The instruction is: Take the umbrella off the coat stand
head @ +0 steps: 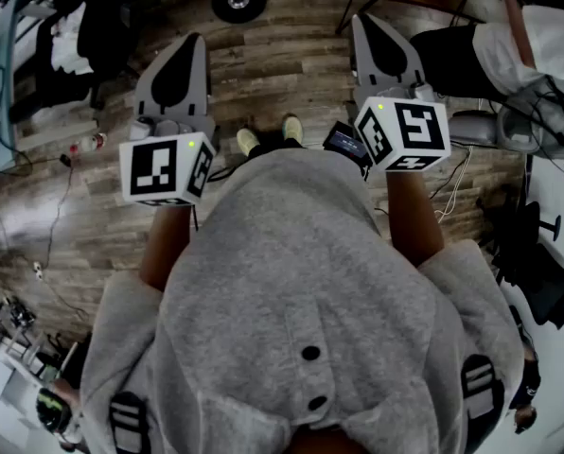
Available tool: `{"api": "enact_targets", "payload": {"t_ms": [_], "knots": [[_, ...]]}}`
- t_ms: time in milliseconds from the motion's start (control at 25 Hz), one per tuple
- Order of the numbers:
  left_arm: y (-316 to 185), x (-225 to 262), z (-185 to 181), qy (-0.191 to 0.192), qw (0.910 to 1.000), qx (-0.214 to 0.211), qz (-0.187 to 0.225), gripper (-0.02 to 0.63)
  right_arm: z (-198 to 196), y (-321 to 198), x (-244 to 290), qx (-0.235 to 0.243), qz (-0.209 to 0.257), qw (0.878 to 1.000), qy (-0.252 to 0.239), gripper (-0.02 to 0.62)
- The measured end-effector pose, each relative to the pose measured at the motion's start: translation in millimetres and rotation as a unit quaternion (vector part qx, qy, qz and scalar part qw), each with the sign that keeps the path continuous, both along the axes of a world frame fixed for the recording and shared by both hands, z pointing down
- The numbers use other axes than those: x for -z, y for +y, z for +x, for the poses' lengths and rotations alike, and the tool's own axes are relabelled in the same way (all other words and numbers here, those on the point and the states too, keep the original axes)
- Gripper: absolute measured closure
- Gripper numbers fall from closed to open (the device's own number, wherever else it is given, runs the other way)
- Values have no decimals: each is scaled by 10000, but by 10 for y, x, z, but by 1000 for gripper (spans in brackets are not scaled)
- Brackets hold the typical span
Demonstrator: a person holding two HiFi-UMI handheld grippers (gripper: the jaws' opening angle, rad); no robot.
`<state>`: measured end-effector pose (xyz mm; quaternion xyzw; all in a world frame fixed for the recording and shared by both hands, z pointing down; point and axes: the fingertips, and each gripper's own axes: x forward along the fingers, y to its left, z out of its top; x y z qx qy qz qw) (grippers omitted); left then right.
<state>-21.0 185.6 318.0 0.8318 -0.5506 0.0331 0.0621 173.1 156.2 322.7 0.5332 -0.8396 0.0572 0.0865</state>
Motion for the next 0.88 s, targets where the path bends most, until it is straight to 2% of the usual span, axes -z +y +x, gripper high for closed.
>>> {"api": "enact_targets", "payload": {"t_ms": [280,440,880], "knots": [[-55,-56,-231,-38,9999,117,-30,594,-187,-55,-37,-86,-158,9997,-183,584],[-103,-41,-459,89,9998,204,-11,594,-443,-86,-77,-22,-177,9998,-96,584],[-26,-123,-871,156,9998,80,-19,594,-922,-42,-148,-28,-292,9993,-232,584]]}}
